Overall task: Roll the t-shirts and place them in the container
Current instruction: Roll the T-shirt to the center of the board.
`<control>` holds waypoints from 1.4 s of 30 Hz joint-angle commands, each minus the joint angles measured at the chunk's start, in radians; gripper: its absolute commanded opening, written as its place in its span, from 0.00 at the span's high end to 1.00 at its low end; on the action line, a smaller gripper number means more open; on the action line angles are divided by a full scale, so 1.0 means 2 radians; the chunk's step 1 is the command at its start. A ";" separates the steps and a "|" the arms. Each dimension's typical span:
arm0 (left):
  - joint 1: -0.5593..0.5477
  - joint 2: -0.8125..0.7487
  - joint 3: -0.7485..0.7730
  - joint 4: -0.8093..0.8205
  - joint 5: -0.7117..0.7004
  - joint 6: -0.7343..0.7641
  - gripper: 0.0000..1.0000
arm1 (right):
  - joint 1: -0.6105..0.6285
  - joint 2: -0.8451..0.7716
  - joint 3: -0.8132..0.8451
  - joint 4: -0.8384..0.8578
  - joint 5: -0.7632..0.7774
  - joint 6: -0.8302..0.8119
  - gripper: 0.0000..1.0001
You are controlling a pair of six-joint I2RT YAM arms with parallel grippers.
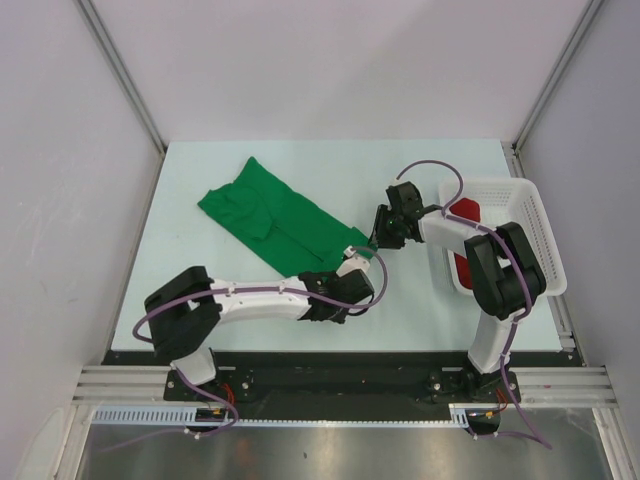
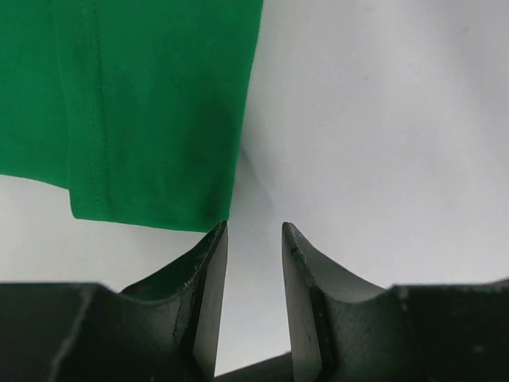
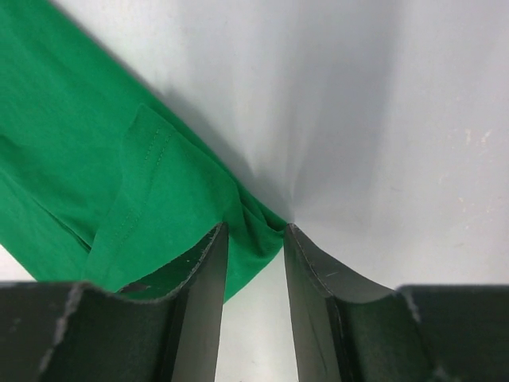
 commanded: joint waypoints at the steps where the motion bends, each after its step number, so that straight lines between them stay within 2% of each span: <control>1: -0.002 0.018 0.019 -0.006 -0.037 0.001 0.62 | -0.002 -0.013 -0.001 0.015 -0.010 0.010 0.62; 9: -0.005 0.038 0.019 -0.007 -0.055 0.003 0.60 | -0.002 -0.007 -0.004 0.014 -0.007 0.009 0.68; 18: -0.019 0.014 0.033 -0.017 -0.075 0.002 0.56 | -0.003 -0.001 -0.006 0.019 -0.008 0.010 0.69; 32: -0.021 0.057 0.045 -0.023 -0.111 0.014 0.55 | -0.002 0.002 -0.006 0.017 -0.005 0.006 0.69; 42: -0.021 0.078 0.024 0.002 -0.109 0.020 0.56 | -0.002 0.006 -0.006 0.015 0.003 -0.001 0.71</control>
